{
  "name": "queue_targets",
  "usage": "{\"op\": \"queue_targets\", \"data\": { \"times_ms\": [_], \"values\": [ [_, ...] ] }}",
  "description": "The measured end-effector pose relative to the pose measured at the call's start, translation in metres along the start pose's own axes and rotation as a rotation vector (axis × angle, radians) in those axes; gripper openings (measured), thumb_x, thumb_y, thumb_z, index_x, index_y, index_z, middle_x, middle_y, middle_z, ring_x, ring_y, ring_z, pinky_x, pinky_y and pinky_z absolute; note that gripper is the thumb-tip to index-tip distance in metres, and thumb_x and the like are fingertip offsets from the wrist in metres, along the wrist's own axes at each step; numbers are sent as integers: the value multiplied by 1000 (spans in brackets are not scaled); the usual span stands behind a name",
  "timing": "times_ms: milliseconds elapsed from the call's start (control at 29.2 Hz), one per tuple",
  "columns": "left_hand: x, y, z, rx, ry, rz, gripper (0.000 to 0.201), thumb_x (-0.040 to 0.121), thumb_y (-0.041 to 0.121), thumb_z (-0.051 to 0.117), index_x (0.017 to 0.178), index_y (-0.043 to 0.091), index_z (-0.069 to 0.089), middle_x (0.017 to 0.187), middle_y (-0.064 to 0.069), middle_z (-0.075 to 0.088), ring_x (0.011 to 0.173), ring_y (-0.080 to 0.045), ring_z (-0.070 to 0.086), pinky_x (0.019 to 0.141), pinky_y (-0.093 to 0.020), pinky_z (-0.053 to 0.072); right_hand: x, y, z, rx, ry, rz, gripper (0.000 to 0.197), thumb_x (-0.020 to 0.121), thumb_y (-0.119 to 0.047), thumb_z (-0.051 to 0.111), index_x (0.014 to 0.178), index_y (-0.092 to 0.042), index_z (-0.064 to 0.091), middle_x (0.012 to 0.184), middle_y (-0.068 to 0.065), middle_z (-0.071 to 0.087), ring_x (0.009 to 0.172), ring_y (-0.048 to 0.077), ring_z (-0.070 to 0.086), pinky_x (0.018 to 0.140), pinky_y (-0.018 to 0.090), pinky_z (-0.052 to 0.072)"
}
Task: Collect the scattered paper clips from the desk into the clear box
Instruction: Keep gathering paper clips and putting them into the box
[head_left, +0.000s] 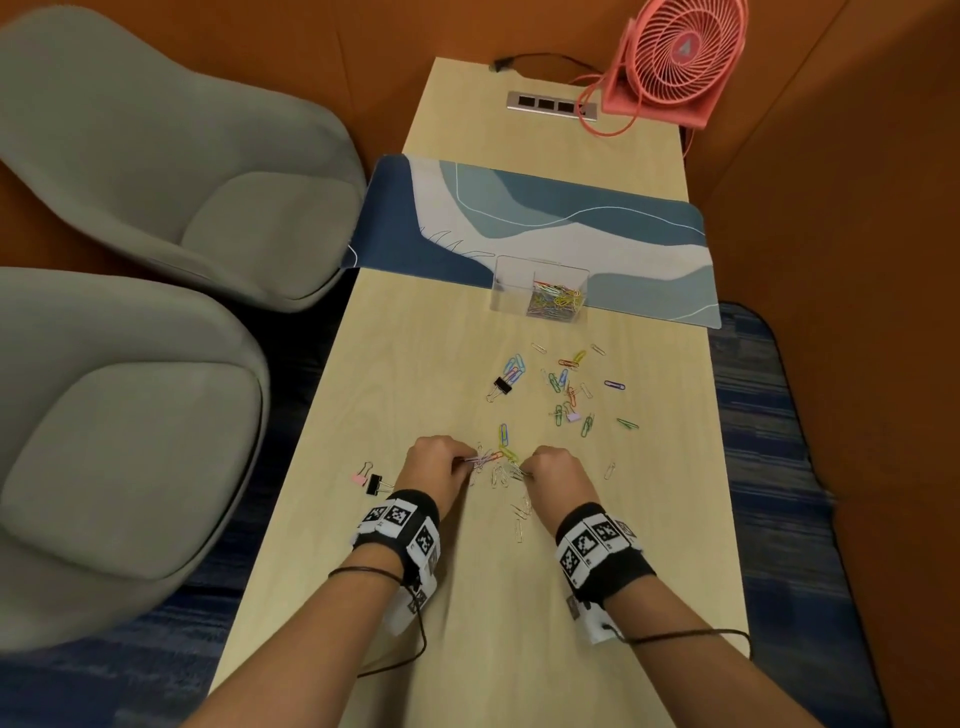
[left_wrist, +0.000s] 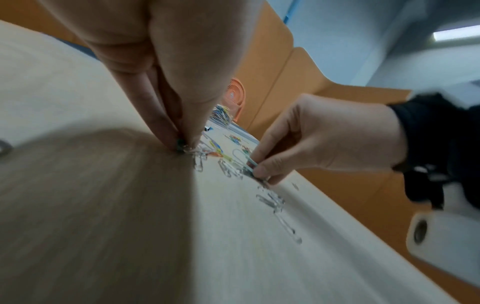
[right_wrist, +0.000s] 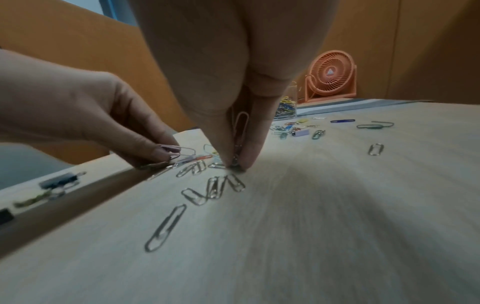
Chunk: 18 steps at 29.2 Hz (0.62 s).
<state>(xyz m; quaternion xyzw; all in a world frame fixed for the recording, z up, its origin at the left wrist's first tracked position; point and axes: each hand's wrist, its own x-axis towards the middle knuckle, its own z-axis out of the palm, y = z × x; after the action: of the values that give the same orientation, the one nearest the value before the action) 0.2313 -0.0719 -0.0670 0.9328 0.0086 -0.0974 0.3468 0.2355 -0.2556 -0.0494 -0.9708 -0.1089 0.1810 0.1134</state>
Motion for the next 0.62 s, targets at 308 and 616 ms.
{"op": "queue_targets", "data": {
  "times_ms": [308, 616],
  "values": [
    [18, 5, -14, -281, -23, -114, 4, 79, 26, 79, 83, 26, 79, 77, 15, 73, 73, -3, 68, 78, -27, 57, 1, 38, -18, 868, 99, 323, 9, 74, -11, 79, 84, -9, 78, 73, 2, 75, 67, 16, 71, 76, 27, 59],
    [95, 60, -57, -430, 64, 35, 9, 82, 20, 77, 90, 23, 78, 75, 6, 74, 67, -20, 69, 74, -36, 59, 43, 51, -105, 1573, 207, 317, 24, 80, 4, 71, 102, 11, 66, 89, 25, 71, 71, 23, 71, 68, 24, 59]
  ]
}}
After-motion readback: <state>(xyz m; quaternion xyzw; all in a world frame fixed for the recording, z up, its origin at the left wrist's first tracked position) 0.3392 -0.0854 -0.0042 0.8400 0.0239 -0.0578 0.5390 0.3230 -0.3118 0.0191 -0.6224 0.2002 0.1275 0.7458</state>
